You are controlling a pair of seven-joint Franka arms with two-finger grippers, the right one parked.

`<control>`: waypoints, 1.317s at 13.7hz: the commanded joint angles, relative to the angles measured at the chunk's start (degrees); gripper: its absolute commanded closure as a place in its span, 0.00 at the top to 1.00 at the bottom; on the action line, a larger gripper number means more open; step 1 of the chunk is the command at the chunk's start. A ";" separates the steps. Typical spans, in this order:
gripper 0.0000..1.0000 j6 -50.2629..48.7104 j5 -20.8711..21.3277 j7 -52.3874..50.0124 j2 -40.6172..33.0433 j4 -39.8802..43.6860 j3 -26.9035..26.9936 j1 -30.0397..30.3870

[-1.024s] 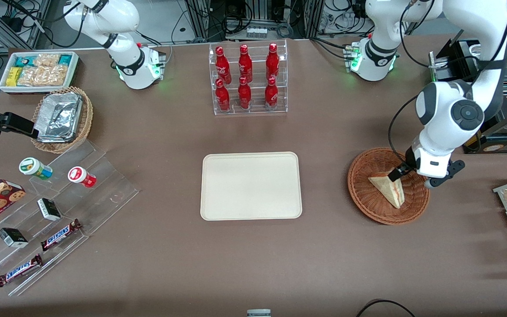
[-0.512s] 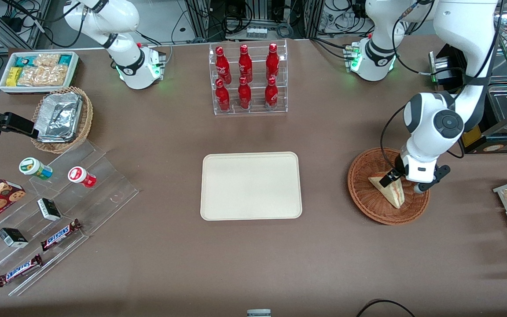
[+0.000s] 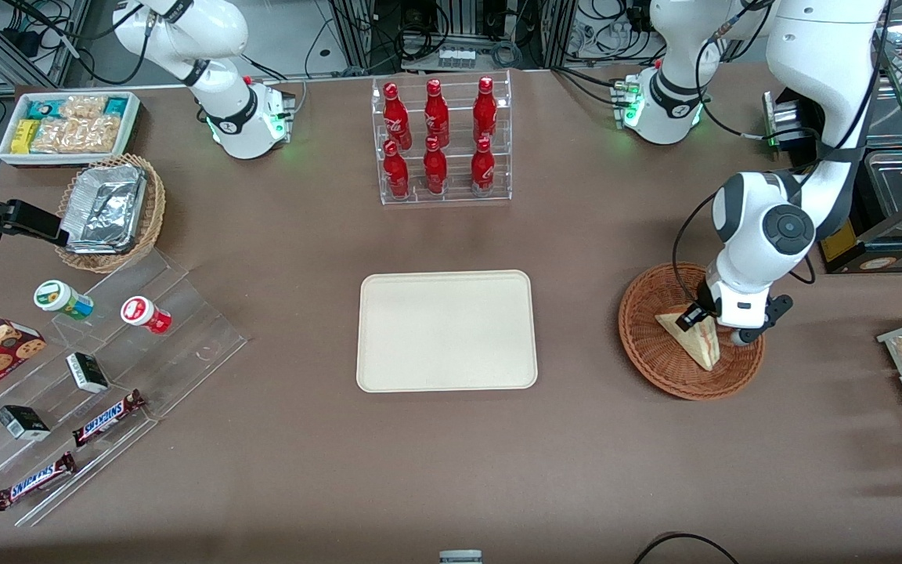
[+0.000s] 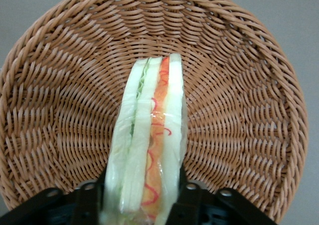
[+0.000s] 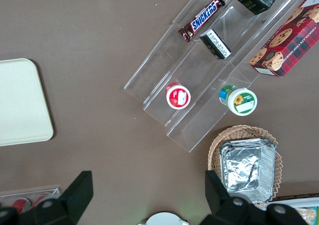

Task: Place sandwich from basket to tray
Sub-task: 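Lower the open left gripper around the wrapped sandwich and close it, then lift the sandwich with the left gripper and carry it toward the white tray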

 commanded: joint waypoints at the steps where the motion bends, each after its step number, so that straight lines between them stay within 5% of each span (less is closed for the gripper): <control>1: 0.23 -1.83 0.78 -1.63 -1.36 0.78 0.07 -0.48; 10: 0.23 -39.96 0.87 -1.80 -7.17 22.73 -4.84 -5.91; 18: 0.23 -41.48 0.07 -4.52 2.57 33.72 -6.34 -24.97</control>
